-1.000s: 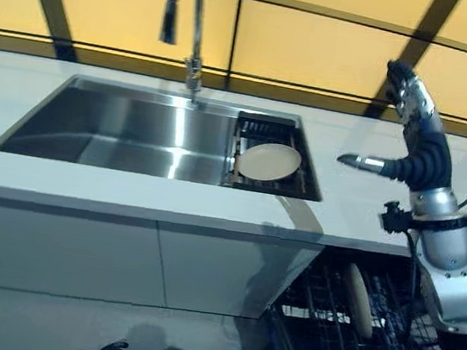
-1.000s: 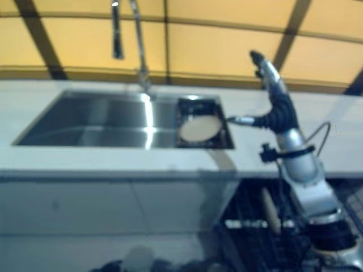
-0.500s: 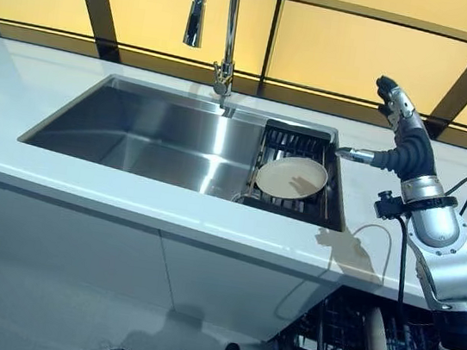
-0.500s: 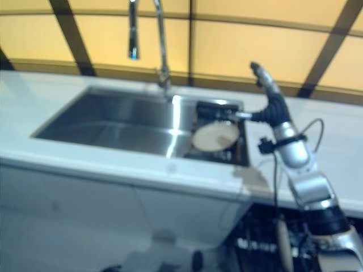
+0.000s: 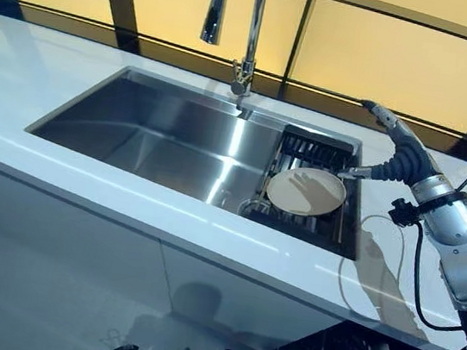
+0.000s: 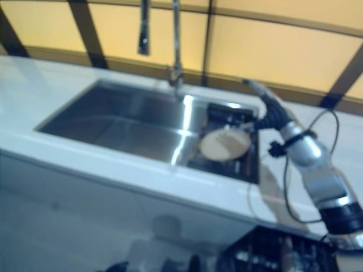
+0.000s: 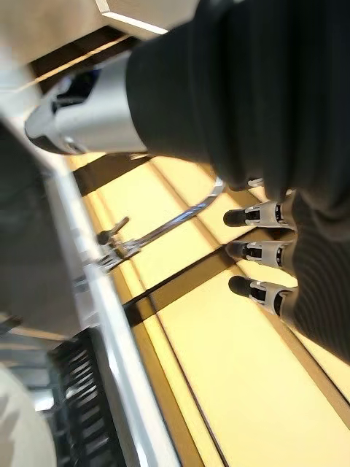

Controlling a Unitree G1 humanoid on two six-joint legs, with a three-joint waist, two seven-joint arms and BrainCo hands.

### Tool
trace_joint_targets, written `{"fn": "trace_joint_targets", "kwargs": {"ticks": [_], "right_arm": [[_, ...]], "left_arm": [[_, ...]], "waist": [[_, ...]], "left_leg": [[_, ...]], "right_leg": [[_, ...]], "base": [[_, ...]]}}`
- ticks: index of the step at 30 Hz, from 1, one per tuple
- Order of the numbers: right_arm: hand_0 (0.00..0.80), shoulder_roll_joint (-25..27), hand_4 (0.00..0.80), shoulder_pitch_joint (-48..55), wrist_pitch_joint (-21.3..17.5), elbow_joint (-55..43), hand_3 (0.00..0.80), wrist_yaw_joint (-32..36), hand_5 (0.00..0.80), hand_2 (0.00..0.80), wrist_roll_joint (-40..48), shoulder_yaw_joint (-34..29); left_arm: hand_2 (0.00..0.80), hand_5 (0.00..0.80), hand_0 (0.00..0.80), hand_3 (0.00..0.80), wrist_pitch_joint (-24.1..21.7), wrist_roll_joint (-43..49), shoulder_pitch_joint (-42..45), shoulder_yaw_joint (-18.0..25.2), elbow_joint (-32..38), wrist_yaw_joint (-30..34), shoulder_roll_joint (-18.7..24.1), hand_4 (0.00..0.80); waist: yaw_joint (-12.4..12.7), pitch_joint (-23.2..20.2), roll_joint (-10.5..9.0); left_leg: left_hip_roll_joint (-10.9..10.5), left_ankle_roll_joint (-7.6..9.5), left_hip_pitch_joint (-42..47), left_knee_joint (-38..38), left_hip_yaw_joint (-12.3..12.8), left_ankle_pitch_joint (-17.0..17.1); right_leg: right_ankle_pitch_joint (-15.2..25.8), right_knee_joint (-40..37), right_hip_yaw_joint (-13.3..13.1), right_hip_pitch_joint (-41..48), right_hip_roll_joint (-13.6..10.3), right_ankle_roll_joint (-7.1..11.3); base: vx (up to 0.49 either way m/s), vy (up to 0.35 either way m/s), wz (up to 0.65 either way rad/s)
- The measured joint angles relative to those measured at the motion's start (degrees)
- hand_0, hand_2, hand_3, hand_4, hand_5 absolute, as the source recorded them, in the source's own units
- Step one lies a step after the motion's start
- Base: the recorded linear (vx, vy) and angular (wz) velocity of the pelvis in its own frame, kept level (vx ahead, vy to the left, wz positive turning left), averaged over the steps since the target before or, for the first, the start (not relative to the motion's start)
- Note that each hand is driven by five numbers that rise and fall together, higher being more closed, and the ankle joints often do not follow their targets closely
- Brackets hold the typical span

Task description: Take plates into dishwasher

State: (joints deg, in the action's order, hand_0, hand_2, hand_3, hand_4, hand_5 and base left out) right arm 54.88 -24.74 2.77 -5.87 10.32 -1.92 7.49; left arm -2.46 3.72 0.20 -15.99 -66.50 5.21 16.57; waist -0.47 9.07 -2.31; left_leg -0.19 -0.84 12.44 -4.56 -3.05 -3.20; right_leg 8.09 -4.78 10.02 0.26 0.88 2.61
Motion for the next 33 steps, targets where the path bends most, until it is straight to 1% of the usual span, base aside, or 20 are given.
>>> {"fn": "trace_joint_targets", "kwargs": {"ticks": [3, 7, 10, 13, 18, 20, 21, 27, 30, 33], "right_arm": [[0.000, 0.66, 0.000, -0.89, 0.37, 2.26, 0.000, 3.29, 0.000, 0.000, -2.80, 2.18], [0.000, 2.03, 0.000, -2.25, 0.20, 5.34, 0.000, 7.25, 0.000, 0.000, -10.20, 6.06], [0.000, 2.20, 0.000, -2.65, 0.00, 6.64, 0.000, 9.19, 0.000, 0.000, -14.58, 7.03], [0.000, 2.21, 0.000, -2.76, -0.04, 7.37, 0.000, 10.42, 0.000, 0.000, -18.50, 7.43], [0.000, 2.21, 0.000, -2.69, -0.16, 7.33, 0.000, 13.26, 0.000, 0.000, -20.04, 7.95], [0.000, 2.27, 0.000, -2.61, -0.19, 7.18, 0.000, 13.79, 0.000, 0.000, -20.49, 7.95], [0.000, 2.37, 0.000, -2.58, -0.23, 7.16, 0.000, 14.34, 0.000, 0.000, -20.73, 7.95], [0.000, 2.41, 0.000, -2.22, -0.46, 7.08, 0.000, 15.57, 0.000, 0.000, -21.12, 7.95], [0.000, 2.40, 0.000, -1.95, -0.81, 7.05, 0.000, 15.84, 0.000, 0.000, -21.19, 7.96], [0.000, 2.35, 0.000, -1.08, -0.82, 7.08, 0.000, 16.33, 0.000, 0.000, -22.11, 8.02]], "left_arm": [[0.000, 0.000, 0.000, 0.000, 0.15, 0.00, 0.39, 0.00, -0.07, 0.02, 0.57, 0.000], [0.000, 0.000, 0.000, 0.000, 0.55, 0.00, 0.52, -0.02, -0.08, 0.10, 1.21, 0.000], [0.000, 0.000, 0.000, 0.000, 0.60, 0.01, 0.37, -0.01, -0.07, 0.26, 2.10, 0.000], [0.000, 0.000, 0.000, 0.000, 0.62, 0.01, 0.43, -0.01, -0.01, 0.25, 2.71, 0.000], [0.000, 0.000, 0.000, 0.000, 0.93, 0.01, 0.26, 0.01, 0.02, 0.26, 2.89, 0.000], [0.000, 0.000, 0.000, 0.000, 1.05, 0.01, 0.17, 0.02, 0.04, 0.26, 3.24, 0.000], [0.000, 0.000, 0.000, 0.000, 1.13, 0.01, 0.02, 0.07, 0.04, 0.28, 3.59, 0.000], [0.000, 0.000, 0.000, 0.000, 1.98, 0.01, -0.22, 0.34, 0.54, 0.62, 4.21, 0.000], [0.000, 0.000, 0.000, 0.000, 2.11, 0.02, -0.40, 0.34, 1.19, 0.63, 4.49, 0.000], [0.000, 0.000, 0.000, 0.000, 2.17, 0.02, -0.79, 0.34, 1.28, 0.63, 4.62, 0.000]], "waist": [[0.08, -0.03, -0.50], [0.23, 0.34, -1.34], [1.10, 0.72, -2.22], [1.34, 1.28, -3.23], [1.31, 2.22, -4.41], [1.26, 2.42, -4.80], [1.30, 2.82, -5.12], [1.25, 3.46, -5.53], [1.23, 3.60, -5.83], [1.25, 3.71, -5.97]], "left_leg": [[-0.46, 0.42, 0.00, 0.07, -0.02, 0.09], [-1.09, 0.95, -0.05, 0.39, -0.15, 0.18], [-1.25, 1.13, -0.15, 0.75, -0.15, 0.11], [-1.34, 1.21, -0.62, 1.57, -0.18, -0.21], [-1.75, 1.41, -1.51, 3.03, -0.19, -0.62], [-1.85, 1.50, -2.13, 3.83, -0.18, -0.95], [-1.90, 1.58, -2.23, 4.41, -0.16, -1.17], [-2.21, 2.29, -2.80, 7.25, -0.14, -2.85], [-2.32, 2.49, -3.97, 9.65, -0.03, -4.07], [-2.31, 2.55, -4.43, 10.55, 0.12, -4.53]], "right_leg": [[0.04, 0.17, 0.03, 0.00, -0.54, 0.06], [0.07, 0.59, 0.08, 0.00, -1.23, 0.13], [0.10, 0.68, 0.08, 0.00, -1.39, 0.19], [0.09, 0.86, 0.22, 0.00, -1.55, 0.21], [-0.03, 1.31, 1.13, -0.02, -2.19, 0.37], [-0.30, 1.75, 1.37, -0.26, -2.42, 0.77], [-0.62, 2.48, 1.40, -0.40, -2.57, 1.21], [-2.03, 4.88, 1.41, -0.56, -3.16, 3.14], [-2.06, 5.09, 1.39, -0.62, -3.30, 3.19], [-2.11, 5.55, 1.35, -0.62, -3.41, 3.26]], "base": [[0.032, -0.004, 0.03], [0.008, 0.001, 0.01], [0.007, 0.010, 0.00], [0.020, 0.042, 0.04], [0.002, 0.034, 0.10], [0.005, 0.027, 0.08], [0.006, 0.030, 0.04], [0.001, 0.005, 0.00], [0.001, 0.005, 0.04], [-0.001, 0.001, 0.12]]}}
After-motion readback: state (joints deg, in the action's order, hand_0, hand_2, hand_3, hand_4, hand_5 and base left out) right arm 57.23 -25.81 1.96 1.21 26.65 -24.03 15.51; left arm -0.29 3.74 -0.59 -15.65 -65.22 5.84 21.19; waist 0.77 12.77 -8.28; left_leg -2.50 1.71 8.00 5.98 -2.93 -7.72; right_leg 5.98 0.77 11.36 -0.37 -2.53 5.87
